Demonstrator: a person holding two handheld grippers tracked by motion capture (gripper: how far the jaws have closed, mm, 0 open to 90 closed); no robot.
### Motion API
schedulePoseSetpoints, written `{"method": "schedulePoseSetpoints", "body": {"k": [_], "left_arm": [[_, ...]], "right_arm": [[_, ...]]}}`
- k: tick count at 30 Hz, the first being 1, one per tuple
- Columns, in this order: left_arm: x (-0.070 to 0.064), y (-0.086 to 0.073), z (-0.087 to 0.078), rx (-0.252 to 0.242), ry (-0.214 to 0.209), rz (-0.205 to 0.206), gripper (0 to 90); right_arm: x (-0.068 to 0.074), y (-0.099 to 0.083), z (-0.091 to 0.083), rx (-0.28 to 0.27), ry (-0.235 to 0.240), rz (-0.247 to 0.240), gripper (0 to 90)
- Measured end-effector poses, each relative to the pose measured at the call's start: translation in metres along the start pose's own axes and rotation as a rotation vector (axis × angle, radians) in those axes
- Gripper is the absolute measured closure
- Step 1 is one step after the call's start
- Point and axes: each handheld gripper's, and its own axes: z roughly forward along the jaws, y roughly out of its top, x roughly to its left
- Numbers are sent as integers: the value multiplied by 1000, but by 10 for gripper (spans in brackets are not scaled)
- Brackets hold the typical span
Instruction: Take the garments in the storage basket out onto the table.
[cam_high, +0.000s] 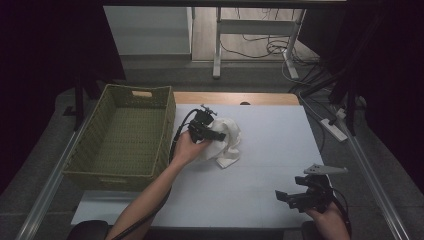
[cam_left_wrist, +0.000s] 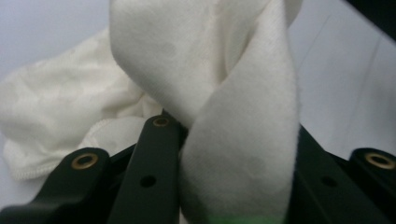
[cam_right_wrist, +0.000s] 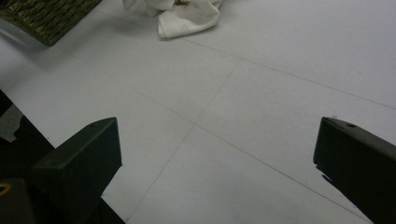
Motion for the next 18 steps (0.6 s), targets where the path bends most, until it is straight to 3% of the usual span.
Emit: {"method": "schedulePoseSetpoints", "body": {"k": [9,15,18], "left_arm": [[6,-20,25,22,3,18,712],[9,-29,33,21,1,-6,659],[9,-31,33,9,7,7,623]], "right_arm": [[0,0,0,5,2,-3,12],[0,0,1,9,3,-3,11],[0,0,1,12,3,-4,11]]}}
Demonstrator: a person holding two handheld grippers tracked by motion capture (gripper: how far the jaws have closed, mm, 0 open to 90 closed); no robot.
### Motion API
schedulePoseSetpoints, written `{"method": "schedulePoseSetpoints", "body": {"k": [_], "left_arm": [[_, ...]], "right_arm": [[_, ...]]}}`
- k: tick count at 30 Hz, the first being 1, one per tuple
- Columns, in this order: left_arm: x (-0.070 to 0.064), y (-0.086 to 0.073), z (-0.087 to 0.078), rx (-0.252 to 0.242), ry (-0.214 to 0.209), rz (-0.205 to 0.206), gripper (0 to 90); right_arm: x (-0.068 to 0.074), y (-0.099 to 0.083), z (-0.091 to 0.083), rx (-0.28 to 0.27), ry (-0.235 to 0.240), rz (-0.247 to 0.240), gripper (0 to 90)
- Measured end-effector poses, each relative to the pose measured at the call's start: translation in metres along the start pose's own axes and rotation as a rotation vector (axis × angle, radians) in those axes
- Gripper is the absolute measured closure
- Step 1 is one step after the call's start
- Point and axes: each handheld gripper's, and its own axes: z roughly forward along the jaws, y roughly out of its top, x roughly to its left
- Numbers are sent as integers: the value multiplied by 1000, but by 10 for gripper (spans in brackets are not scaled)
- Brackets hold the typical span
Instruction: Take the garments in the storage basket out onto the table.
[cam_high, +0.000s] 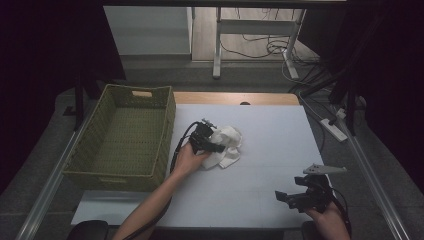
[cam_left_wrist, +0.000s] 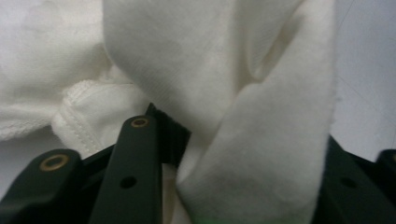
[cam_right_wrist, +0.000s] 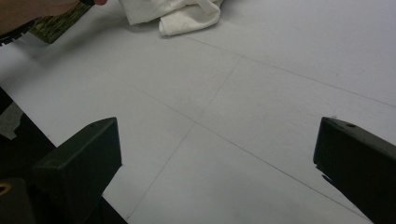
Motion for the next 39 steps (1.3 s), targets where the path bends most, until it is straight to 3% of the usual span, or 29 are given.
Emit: {"method": "schedulePoseSetpoints", "body": {"k": [6,9,15,19,26,34,39], "left_arm": [[-7,0,-3,3,91,44,424],[-10,1,-4,-1,109,46,332],[-14,3,-9,-13,104,48,191],[-18,3,-15,-27,112,78,147],[-22,4,-20,-35,99,91,50],[-25,4,-28,-53,37,84,37],[-27,4,-35,-59,22,89,34]], "right_arm": [[0,0,0,3,-1,1,11],[0,0,0,4,0,3,11],[0,0,0,3,0,2,12],[0,0,0,5,1,1,12],[0,0,1,7,1,0,11],[0,0,1,8,0,-2,12],[0,0,1,6,-1,-3,12]]}}
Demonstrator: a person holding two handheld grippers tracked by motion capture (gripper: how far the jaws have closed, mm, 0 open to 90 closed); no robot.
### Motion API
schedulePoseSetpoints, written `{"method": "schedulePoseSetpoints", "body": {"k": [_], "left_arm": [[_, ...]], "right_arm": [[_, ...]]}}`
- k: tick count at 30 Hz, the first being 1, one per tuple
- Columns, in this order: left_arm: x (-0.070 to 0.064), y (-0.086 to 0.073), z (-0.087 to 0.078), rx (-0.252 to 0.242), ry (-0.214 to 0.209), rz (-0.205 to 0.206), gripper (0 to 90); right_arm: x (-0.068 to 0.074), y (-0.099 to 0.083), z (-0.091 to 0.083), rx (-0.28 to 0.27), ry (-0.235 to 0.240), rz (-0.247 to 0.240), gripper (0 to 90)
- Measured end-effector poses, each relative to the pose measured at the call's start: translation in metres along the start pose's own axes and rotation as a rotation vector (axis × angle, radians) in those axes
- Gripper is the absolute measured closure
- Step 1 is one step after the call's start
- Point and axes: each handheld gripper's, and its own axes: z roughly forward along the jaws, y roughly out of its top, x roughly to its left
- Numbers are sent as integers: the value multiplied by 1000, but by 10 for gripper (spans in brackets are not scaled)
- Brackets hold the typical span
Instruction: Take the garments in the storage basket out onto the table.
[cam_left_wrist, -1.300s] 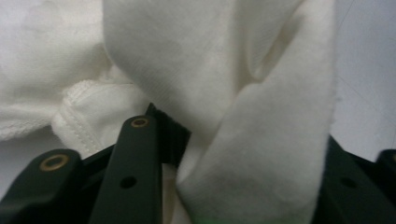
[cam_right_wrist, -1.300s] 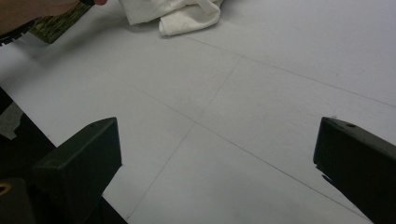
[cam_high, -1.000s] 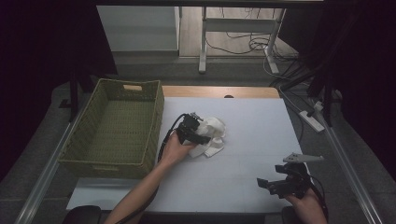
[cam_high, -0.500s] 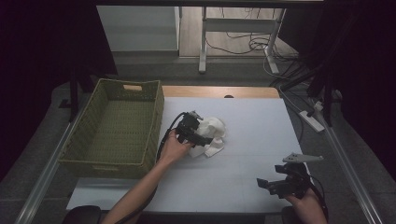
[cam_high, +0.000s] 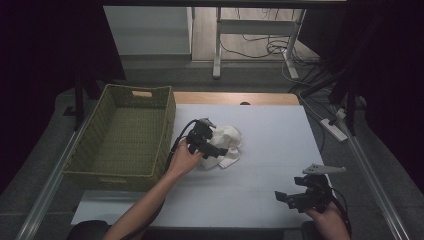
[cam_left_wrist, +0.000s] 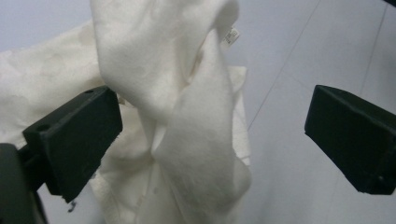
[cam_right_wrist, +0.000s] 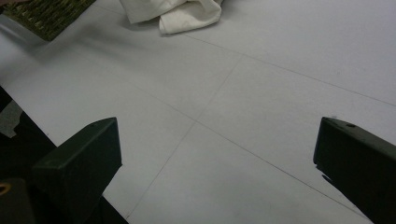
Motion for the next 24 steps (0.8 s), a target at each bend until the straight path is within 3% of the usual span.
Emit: {"method": "schedulePoseSetpoints", "body": {"k": [7,15,24], "left_arm": [[-1,-2,-8,-20,-55,0,17],[-4,-8,-13,-33,-61,24,4],[-5,-17,-22,-73,-76,-2,0]], "right_arm": [[0,0,0,1,0,-1,12],[0,0,0,3,-2,-3,11],[0,0,0,1,3,-5,12]]}}
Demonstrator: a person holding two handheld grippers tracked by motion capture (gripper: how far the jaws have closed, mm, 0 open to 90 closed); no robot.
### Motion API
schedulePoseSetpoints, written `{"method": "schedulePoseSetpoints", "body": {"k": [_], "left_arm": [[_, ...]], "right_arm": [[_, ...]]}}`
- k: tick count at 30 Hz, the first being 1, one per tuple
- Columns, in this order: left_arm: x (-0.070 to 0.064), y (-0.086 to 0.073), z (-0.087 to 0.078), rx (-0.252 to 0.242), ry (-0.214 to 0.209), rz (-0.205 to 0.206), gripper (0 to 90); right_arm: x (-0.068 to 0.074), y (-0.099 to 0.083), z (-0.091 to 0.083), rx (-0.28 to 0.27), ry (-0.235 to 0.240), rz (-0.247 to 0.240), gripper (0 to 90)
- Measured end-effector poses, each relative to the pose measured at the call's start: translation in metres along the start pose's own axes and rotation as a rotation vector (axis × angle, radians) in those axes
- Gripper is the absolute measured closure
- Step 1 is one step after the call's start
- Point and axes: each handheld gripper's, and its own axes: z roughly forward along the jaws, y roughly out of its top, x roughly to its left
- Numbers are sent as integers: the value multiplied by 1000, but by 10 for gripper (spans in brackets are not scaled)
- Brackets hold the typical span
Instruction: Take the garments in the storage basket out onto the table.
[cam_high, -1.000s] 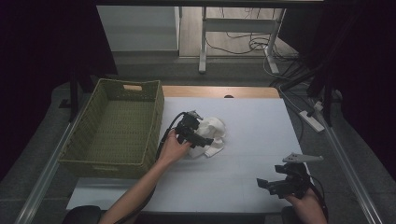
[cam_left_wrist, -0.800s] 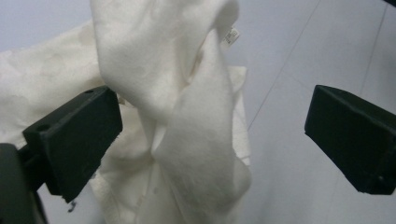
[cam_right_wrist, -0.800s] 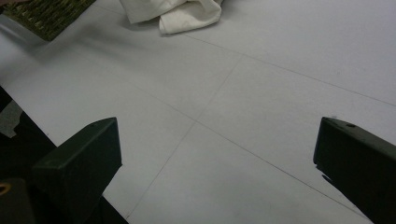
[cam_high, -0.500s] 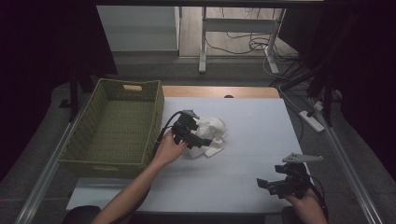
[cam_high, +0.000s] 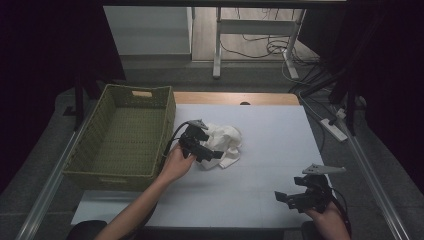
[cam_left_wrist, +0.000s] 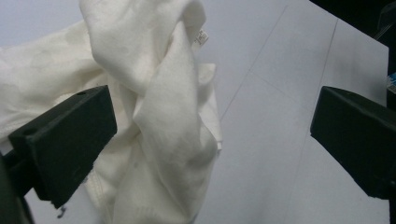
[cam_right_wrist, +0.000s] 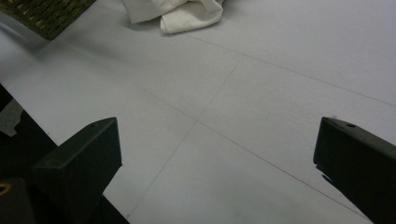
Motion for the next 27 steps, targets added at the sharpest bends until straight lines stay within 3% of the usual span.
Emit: {"method": "schedulePoseSetpoints", "body": {"k": [5,11,19,27], "left_arm": [[-3,-3,-4,6,10,8,0],[-6,-8,-7,-1,-17,-3,0],[-18,-10,-4,38,-26,44,0],[-32,-14,-11,33,-94,73,0]], "right_arm": [[0,0,0,0,2,-2,12],[0,0,0,0,6,-1,12],[0,0,0,-4,8,-1,11],[0,0,-1,-4,15,1,12]]}}
